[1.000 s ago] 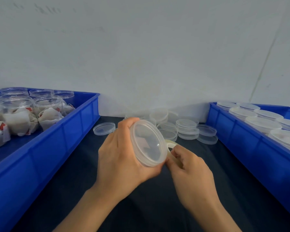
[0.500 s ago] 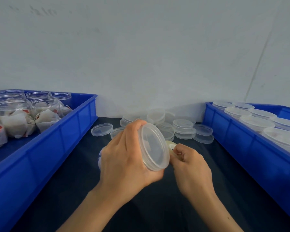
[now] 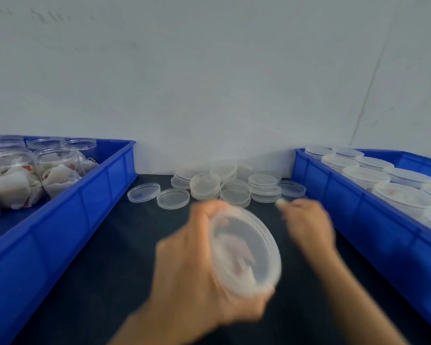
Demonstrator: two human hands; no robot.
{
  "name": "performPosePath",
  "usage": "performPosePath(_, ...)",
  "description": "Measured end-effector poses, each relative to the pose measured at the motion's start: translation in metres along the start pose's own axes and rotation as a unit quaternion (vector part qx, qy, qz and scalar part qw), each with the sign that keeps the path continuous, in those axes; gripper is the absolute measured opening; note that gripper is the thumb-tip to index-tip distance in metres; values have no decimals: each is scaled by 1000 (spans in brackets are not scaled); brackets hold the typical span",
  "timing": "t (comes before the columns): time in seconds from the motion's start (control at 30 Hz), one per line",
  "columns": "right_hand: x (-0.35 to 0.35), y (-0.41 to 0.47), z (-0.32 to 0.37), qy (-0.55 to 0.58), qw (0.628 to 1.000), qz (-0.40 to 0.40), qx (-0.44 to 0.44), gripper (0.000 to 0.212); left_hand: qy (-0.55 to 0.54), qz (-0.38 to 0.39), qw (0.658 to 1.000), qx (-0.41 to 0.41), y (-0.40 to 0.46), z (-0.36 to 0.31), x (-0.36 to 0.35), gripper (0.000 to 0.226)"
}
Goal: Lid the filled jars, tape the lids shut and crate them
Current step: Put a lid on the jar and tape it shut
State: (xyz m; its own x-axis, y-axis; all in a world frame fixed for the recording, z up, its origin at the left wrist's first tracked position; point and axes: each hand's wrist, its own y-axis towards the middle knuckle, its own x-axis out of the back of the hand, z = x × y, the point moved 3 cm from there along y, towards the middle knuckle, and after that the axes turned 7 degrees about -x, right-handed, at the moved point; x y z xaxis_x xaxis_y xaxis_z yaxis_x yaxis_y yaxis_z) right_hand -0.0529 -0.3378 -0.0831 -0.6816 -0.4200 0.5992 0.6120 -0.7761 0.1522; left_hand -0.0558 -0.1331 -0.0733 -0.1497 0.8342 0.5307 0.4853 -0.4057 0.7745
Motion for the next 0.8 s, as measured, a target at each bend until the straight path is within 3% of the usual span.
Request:
performPosePath(0.07, 13, 6, -6, 24, 998, -43, 32, 40, 3, 18, 1000, -23, -1, -1, -5, 93)
performPosePath(0.2, -18, -10, -6, 18, 997, 47, 65, 33, 73, -9, 997, -15, 20, 13, -5, 97)
performPosePath(0.43, -40, -18, -2, 62, 981, 162, 89, 24, 66, -31, 997, 4, 16, 26, -6, 92)
performPosePath(0.57, -45, -22, -1, 52, 978, 180, 94, 25, 55, -23, 998, 13, 13, 31, -11, 93)
performPosePath(0.7, -51, -23, -4, 46, 973, 197, 111, 26, 17, -30, 997, 65, 9, 42, -15, 96)
performPosePath(0.8, -60, -25, -8, 21, 965, 225, 130, 26, -80, -54, 985, 140, 8, 52, -15, 92)
